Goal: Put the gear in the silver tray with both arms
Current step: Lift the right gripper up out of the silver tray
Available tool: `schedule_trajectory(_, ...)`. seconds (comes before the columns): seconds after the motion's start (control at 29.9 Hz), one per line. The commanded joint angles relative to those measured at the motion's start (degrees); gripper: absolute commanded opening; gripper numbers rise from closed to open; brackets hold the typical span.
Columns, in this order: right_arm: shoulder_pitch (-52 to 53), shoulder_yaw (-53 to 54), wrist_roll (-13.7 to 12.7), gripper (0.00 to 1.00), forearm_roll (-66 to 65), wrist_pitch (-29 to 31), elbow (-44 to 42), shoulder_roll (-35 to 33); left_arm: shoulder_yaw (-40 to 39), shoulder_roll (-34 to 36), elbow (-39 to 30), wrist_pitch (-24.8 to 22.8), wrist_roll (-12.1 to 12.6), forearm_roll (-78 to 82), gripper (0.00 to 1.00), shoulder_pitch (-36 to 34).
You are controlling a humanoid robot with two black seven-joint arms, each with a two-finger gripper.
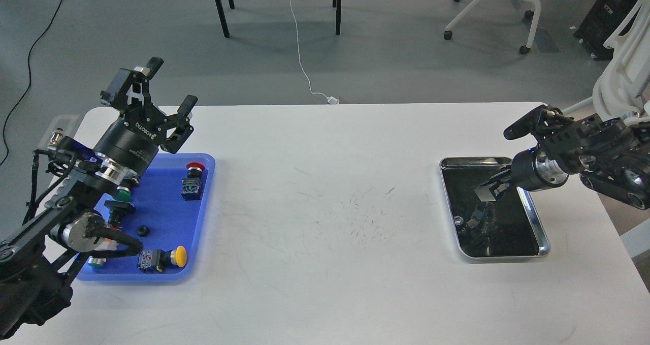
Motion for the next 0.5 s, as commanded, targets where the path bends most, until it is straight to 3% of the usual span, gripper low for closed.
schedule_trajectory(0.0, 0.3, 9.5, 0.0, 0.96, 2.3, 0.2, 4.1, -4.8, 0.0, 0.0, 0.0, 0.0, 0.0, 0.0, 0.99, 0.0)
schedule_trajectory(0.2, -6.5, 24.5, 0.0, 0.96, 27.0, -0.2, 12.9, -12.0, 0.2, 0.6, 0.0, 0.2, 0.0, 0.4, 0.99, 0.0)
schedule_trajectory(0.47, -25.0, 46.3, 0.0, 0.96, 58.3, -0.2, 14.5, -11.5, 0.8, 5.2, -5.5, -0.1, 0.0, 8.9, 0.99, 0.3)
